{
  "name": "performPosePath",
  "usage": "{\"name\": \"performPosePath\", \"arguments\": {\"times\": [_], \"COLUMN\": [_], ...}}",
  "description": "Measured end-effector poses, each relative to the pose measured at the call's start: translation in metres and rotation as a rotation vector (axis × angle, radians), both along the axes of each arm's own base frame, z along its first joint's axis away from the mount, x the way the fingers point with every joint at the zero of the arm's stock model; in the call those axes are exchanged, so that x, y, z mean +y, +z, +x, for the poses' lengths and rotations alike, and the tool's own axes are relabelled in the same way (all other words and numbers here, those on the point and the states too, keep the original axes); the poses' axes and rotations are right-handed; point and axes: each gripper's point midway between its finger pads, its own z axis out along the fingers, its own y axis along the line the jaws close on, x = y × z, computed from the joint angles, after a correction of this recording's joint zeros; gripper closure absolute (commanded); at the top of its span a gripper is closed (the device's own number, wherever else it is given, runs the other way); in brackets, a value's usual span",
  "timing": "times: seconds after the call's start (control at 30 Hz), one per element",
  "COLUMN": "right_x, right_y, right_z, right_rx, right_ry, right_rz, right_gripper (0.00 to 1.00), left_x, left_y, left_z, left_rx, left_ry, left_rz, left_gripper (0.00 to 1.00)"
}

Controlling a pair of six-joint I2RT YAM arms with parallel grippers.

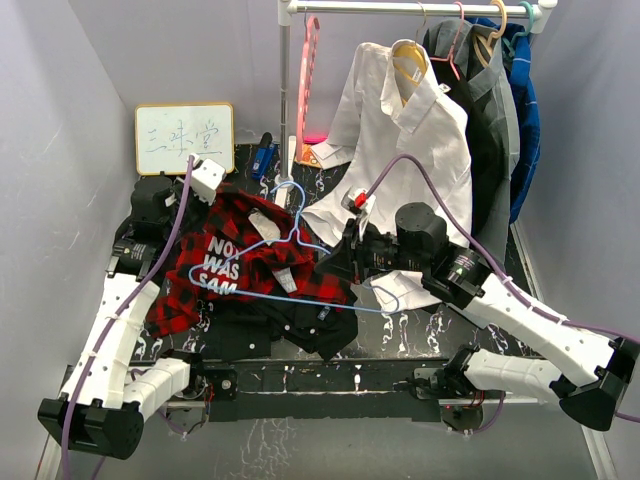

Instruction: Place the shirt on the hanger

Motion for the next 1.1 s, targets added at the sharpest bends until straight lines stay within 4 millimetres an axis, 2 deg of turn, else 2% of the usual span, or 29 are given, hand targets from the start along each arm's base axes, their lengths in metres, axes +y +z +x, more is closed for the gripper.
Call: {"name": "performPosePath", "arguments": {"times": [0.37,0.67,0.97,1.1], "right_x": [0.002,0.002,0.013,0.021], "right_y": [-0.002,0.015,-0.003,-0.004], "right_z": [0.02,0.026,0.034,0.035], "right_rx": [-0.051,-0.096,-0.07,-0.071], "right_ry": [-0.095,-0.118,-0.118,-0.106], "right_rz": [-0.018,-0.006,-0.049,-0.049], "right_gripper": [1.0,1.0,1.0,1.0], "left_x": [0.003,0.004,0.004,0.004], "left_y": [0.001,0.002,0.002,0.003], "left_z": [-0.004,-0.006,-0.013,-0.015], "left_rx": [-0.017,-0.022,-0.017,-0.016], "left_ry": [-0.004,0.001,-0.005,-0.007], "left_rz": [0.027,0.026,0.022,0.022], "left_gripper": [1.0,1.0,1.0,1.0]}}
